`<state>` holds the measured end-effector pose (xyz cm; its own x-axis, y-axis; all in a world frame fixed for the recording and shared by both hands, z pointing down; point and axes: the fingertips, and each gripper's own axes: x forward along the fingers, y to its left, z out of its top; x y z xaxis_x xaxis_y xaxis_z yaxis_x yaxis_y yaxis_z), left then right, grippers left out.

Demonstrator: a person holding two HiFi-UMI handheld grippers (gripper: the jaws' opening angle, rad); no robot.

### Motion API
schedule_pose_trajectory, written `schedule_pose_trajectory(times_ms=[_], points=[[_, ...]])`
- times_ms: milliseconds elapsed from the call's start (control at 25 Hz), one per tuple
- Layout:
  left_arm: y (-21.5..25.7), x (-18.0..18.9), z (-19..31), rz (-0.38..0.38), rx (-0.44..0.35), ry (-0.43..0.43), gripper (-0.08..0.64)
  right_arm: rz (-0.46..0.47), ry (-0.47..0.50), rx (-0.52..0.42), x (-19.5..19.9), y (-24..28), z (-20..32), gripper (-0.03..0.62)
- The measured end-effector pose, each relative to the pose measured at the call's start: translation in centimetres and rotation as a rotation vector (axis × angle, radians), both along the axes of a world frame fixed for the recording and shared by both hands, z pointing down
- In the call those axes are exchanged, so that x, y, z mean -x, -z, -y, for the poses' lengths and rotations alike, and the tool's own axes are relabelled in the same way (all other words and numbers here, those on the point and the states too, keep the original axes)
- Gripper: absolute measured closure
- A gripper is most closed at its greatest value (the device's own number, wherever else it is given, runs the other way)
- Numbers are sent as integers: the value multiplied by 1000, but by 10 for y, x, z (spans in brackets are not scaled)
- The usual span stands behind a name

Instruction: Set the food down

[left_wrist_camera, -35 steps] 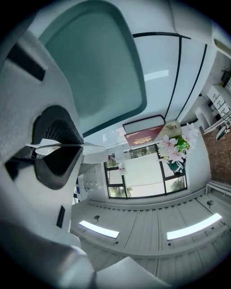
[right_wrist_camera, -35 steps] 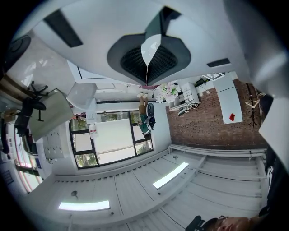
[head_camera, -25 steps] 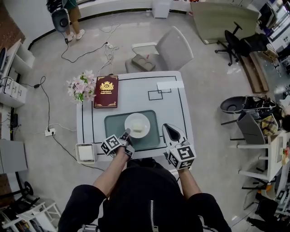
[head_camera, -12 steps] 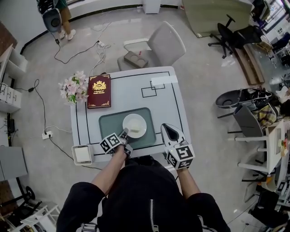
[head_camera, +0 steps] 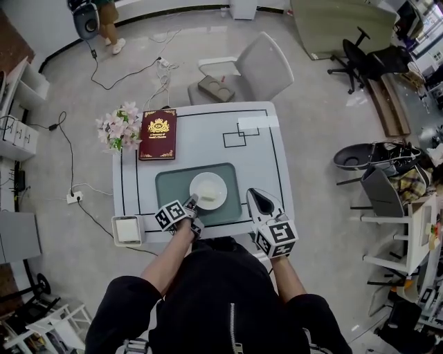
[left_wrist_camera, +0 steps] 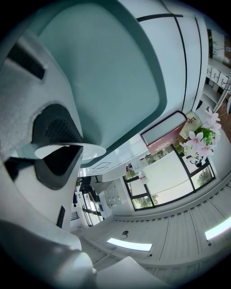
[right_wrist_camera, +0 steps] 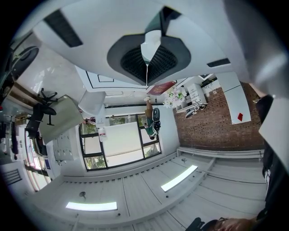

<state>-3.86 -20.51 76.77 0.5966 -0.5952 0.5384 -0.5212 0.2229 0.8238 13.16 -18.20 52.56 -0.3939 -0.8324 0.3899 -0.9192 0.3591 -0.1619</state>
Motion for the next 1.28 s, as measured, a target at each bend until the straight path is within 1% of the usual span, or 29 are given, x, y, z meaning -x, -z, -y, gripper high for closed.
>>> schedule_pose_trajectory(times_ms=[200,400,520,600,800,920,960,1120,1280], points=[[-7,1,-4,-33,37,9,543,2,22,-3,4,0,4,581],[-8,5,-5,-57,33,36,541,5,41,0,8,-2,7,583],[-8,9,-5,-64,33,55,477,6,50,3,10,-2,8,582],[-8,11,-5,-62,29,59,459,7,54,4,11,-3,8,583],[-3,14,-1,-13,-27,45,389,11,68,7,14,-4,9,583],[3,14,4,2,-69,49,305,16,76,9,16,-5,9,581],[4,15,5,14,-75,46,287,17,78,9,17,-5,9,581],[5,18,5,94,-94,5,253,21,87,7,20,-5,8,583],[4,22,3,144,-91,-15,248,21,97,9,23,-5,7,583]])
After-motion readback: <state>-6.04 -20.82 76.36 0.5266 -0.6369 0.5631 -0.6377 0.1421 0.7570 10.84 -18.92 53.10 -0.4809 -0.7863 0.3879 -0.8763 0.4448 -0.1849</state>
